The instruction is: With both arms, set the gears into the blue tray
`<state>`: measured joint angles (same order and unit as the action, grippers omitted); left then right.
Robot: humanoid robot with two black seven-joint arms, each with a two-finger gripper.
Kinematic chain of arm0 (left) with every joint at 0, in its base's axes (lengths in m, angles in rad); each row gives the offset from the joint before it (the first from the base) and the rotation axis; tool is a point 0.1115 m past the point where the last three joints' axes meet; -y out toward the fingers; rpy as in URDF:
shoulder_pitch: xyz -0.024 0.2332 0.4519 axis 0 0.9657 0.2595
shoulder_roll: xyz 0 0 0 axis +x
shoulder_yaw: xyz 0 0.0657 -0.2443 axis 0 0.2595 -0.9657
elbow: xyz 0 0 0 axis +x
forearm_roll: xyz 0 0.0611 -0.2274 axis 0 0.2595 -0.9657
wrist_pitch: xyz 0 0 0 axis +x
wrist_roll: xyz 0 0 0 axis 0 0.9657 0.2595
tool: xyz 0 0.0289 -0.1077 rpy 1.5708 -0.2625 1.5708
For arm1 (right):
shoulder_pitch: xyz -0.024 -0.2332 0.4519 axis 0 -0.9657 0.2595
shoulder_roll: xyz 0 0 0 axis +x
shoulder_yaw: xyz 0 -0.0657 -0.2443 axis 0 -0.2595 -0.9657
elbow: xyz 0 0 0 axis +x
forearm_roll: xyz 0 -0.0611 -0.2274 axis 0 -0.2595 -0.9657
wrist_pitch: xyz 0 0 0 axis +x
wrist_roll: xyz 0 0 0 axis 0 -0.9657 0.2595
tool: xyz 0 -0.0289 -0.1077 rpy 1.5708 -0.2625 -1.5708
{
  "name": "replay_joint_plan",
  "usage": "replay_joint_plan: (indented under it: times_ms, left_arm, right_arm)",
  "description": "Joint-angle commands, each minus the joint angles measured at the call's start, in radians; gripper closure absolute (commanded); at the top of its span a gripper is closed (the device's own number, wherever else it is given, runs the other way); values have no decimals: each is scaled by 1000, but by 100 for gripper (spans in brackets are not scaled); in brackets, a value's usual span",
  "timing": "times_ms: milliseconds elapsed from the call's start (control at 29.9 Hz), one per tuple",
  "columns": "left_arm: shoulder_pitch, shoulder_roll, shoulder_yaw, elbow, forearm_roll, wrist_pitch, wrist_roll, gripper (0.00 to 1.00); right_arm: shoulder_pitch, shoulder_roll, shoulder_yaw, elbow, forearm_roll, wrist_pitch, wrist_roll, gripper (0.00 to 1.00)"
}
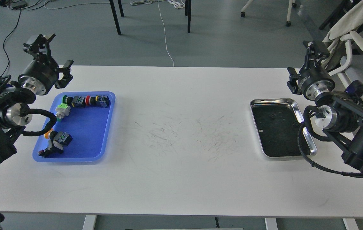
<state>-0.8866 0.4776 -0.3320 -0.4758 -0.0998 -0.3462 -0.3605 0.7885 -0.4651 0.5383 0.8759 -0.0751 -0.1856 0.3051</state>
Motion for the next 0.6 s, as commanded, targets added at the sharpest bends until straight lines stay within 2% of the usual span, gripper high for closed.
replay_joint_plan:
  times_ms: [0, 568]
  left_arm:
    - [1, -1, -2, -1, 2, -1, -3, 1]
    - [3, 6, -7, -1, 0, -7, -3, 1]
  right_arm:
    - [0, -3, 0, 0, -2, 0, 0, 2]
    - [0, -6, -8, 3, -3, 1, 2, 2]
